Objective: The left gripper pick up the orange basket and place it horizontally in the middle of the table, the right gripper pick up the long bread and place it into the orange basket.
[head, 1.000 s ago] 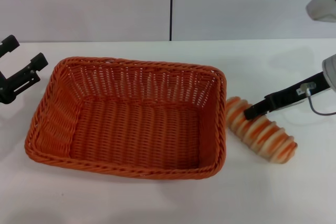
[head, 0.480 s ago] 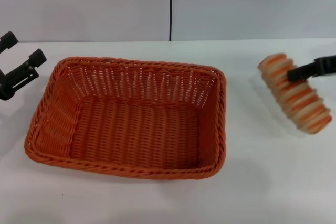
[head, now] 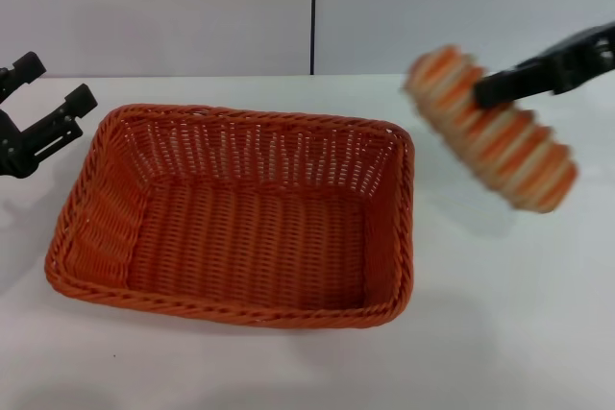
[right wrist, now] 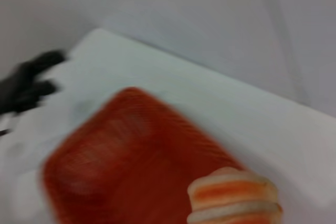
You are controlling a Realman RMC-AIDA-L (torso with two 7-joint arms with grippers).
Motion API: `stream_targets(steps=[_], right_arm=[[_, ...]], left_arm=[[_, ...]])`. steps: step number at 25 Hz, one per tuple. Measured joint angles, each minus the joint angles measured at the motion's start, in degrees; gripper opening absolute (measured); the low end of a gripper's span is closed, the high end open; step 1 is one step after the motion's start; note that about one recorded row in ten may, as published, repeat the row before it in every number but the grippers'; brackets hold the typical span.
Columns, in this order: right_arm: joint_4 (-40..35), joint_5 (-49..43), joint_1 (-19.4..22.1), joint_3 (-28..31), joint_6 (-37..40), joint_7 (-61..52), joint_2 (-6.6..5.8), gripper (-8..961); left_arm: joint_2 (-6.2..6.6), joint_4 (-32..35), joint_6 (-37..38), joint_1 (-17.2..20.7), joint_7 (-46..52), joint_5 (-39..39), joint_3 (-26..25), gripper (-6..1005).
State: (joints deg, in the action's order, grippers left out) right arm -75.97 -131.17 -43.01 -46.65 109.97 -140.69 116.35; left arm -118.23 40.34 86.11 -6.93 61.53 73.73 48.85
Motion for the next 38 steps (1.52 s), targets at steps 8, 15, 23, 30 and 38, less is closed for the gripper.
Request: stream_targets(steps=[8,15,23,30,38], right_arm=[[20.9,10.9,-9.9,-10.1,-2.4,8.8,0.58,125],[28.4,10.7,-12.2,-12.8,-9.8,17.5,1.07,113],[29.9,15.9,-9.6,-12.4,-15.1,28.3,1.66,129],[29.9,16.3,-9.1,-12.3,-15.8,28.6,1.77,378],[19.0,20.9,0.0,-11.6,-13.7,28.7,2.0,569]], left_arm=[[-0.2,0.0,0.1,-0.3,0.2,-0.1,0.3,816],[-0.25,-0.6,1.4,-0.6,0.8,-0.1,0.4,816],[-0.32,-1.6,2.2,-0.6,0.5,-0.1,0.3,816],[-0.32,-2.3,2.4,-0.8,0.6,-0.1,0.3,816],[-0.21,-2.5,2.5,-0.7,-0.3,-0.1,-0.1,816]])
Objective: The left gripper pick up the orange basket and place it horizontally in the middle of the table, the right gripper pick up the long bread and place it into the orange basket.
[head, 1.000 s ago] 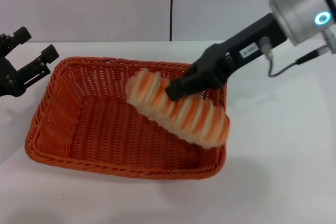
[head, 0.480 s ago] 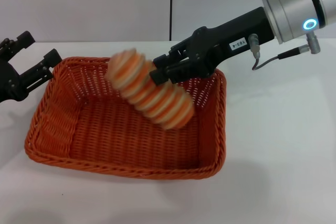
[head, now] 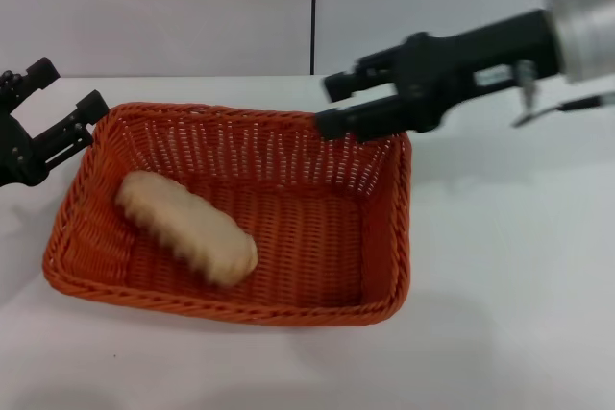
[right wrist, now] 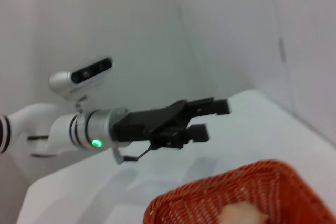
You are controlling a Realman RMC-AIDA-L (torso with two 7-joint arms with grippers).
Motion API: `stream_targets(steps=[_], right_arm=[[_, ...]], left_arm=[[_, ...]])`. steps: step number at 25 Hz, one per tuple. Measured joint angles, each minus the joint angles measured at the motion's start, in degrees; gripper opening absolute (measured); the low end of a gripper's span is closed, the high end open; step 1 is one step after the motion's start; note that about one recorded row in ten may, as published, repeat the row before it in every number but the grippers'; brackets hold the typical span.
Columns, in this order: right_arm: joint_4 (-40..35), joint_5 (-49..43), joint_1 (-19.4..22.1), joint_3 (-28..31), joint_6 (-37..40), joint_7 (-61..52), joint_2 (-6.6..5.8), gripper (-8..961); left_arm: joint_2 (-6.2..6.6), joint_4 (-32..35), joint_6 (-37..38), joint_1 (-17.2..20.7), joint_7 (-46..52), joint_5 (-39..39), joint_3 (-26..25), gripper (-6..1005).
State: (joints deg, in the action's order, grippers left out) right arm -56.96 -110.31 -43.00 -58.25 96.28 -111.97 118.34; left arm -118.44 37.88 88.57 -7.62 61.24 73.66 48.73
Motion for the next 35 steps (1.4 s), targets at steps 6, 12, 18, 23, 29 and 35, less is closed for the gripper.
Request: stream_targets(steps=[6,12,18,23,29,35], right_arm=[[-10.6,7.8,15.8,0.2,-4.3,6.0,0.65,598],[-0.6,23.8,27.3,9.6,-9.3,26.9,0.68,598],[20.9,38.6,31.2,25.8,-7.0,51.8,0.42,598],[34.2,44.0,31.9,35.9,-3.6,68.6,0.51,598],[42.8,46.8,31.4,41.2,0.0,77.7,0.57,598],[45.1,46.9,30.1,41.8,0.9,78.7,0.66,598]], left_arm=[[0.07,-0.5,0.6,1.0,-2.6,0.0,-2.1,816],[0.24,-5.2,4.0,1.1,-7.2,-0.1,-10.0,816],[0.4,-10.2,6.7,1.9,-13.6,-0.1,-19.2,816],[0.41,-14.0,6.5,2.5,-17.8,-0.1,-22.5,816],[0.33,-18.0,6.2,2.5,-21.4,-0.1,-23.8,816],[0.32,-19.8,6.4,3.0,-21.8,0.1,-23.9,816]])
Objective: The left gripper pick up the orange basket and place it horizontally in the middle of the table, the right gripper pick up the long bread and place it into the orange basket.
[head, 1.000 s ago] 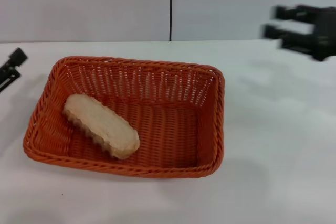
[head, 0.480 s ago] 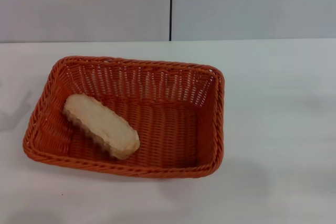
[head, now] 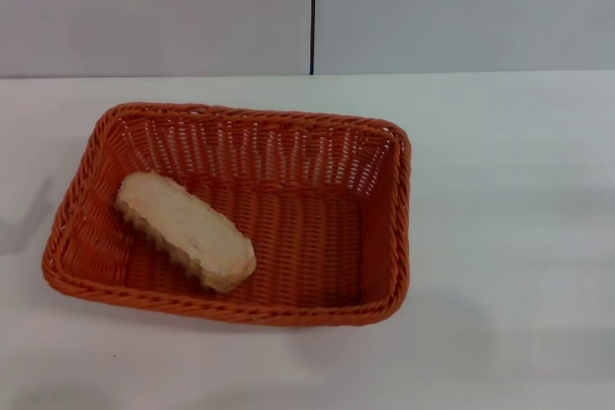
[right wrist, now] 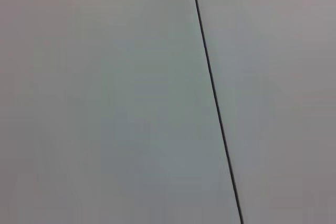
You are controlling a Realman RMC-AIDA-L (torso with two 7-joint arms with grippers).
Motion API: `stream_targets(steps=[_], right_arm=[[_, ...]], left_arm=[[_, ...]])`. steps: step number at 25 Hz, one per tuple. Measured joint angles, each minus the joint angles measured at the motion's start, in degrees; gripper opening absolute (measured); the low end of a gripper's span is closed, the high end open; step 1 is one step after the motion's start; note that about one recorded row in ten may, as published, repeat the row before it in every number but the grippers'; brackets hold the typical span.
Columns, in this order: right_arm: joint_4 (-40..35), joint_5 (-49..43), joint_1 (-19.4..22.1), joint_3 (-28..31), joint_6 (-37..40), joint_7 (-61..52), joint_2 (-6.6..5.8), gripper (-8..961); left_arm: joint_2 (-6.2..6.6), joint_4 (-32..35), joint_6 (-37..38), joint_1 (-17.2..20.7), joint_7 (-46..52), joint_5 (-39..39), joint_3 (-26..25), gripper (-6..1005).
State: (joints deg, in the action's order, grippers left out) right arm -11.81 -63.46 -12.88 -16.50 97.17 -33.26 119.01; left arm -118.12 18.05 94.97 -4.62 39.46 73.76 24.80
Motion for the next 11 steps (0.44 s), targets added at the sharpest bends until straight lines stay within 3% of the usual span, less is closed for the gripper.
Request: stream_targets(steps=[11], right_arm=[[1.4,-0.2,-0.6,0.0,-0.3,0.1,-0.11,598]], left_arm=[[-0.17,-1.7,0.0,-0.2,-0.4,-0.1,-0.3,816]])
